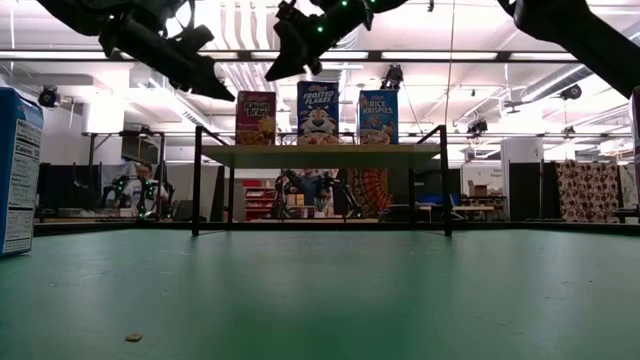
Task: Stack cereal on shelf
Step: Put the top violet cereal box on the shelf aligned with the other violet cereal box
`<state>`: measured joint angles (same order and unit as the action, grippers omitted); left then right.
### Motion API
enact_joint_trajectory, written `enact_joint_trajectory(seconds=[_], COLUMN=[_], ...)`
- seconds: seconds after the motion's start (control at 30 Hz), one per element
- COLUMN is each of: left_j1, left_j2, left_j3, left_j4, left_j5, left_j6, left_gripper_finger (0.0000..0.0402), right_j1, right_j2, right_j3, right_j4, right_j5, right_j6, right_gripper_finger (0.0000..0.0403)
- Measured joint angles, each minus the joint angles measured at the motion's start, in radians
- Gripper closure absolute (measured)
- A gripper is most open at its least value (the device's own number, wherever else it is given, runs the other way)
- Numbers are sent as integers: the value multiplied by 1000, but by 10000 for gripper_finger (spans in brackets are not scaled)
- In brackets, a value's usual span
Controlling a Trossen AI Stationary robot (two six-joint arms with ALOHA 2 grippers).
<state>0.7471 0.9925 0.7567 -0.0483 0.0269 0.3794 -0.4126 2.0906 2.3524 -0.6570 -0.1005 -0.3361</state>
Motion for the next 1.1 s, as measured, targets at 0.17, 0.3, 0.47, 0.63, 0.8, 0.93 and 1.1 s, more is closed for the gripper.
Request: enact_joint_trajectory(seconds=[0.17,0.3,0.47,0.63,0.8,0.93,1.1], left_j1=[0,0,0,-2,-3,-5,-7], left_j2=[-3,-10,-32,-59,-53,-8,62], left_j3=[0,0,0,0,0,0,0], left_j4=[0,0,0,30,150,233,278], left_j5=[0,-1,1,84,174,175,175], left_j6=[0,0,0,0,-9,-49,-57], left_gripper_finger=[401,401,401,401,401,401,401], right_j1=[0,0,2,8,24,43,70], right_j2=[-2,-5,-18,-78,-118,-139,-141], right_j3=[0,0,-1,0,-4,-9,-45], right_j4=[-37,-53,-55,-85,-156,-212,-238], right_j5=[64,77,77,74,74,71,71], right_j6=[4,3,-15,-23,-22,-4,-3], right_gripper_finger=[394,394,394,394,394,394,394])
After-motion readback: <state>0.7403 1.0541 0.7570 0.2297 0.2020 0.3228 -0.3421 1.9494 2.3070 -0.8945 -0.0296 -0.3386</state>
